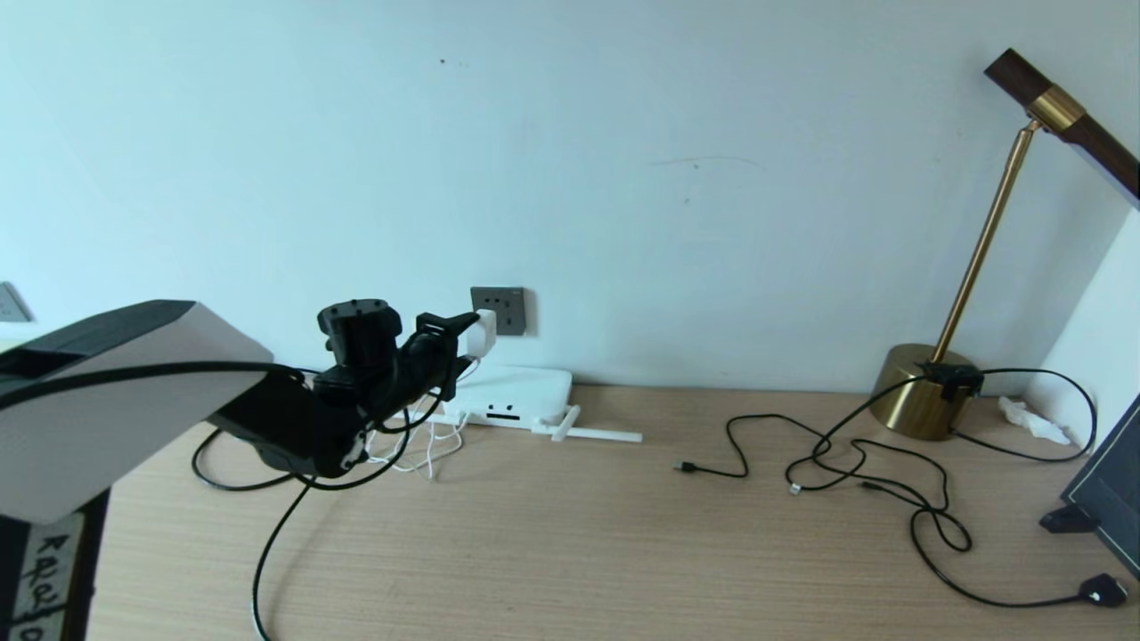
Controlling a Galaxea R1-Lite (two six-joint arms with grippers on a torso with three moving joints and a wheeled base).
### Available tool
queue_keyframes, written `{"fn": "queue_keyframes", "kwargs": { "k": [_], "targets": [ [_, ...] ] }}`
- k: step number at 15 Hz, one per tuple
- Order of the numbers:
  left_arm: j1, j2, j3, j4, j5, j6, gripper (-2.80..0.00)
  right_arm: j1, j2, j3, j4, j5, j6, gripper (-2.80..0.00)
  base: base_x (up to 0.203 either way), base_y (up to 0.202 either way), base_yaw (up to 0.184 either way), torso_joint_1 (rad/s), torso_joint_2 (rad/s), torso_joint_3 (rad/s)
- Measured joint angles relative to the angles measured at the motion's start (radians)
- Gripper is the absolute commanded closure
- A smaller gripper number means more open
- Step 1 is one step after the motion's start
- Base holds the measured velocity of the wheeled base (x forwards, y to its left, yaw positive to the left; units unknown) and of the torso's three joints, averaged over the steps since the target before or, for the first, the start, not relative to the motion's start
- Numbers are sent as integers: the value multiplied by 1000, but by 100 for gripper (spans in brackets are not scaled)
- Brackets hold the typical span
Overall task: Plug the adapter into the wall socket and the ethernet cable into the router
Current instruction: Hand it to the other hand
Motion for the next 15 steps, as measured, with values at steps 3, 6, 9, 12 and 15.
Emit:
{"fn": "queue_keyframes", "kwargs": {
  "k": [3, 6, 9, 12, 15],
  "targets": [
    [-2, 53, -29, -95, 25, -8, 0, 0, 0, 0, 0, 1, 0, -280, 0, 0, 0, 0, 0, 0],
    [2, 80, -45, -112, 24, -10, 0, 0, 0, 0, 0, 0, 0, -280, 0, 0, 0, 0, 0, 0],
    [4, 83, -46, -113, 24, -11, 0, 0, 0, 0, 0, 0, 0, -280, 0, 0, 0, 0, 0, 0],
    [6, 87, -43, -113, 24, -15, 0, 0, 0, 0, 0, 0, 0, -280, 0, 0, 0, 0, 0, 0],
    [9, 90, -45, -127, 25, -15, 0, 0, 0, 0, 0, 0, 0, -280, 0, 0, 0, 0, 0, 0]
  ]
}}
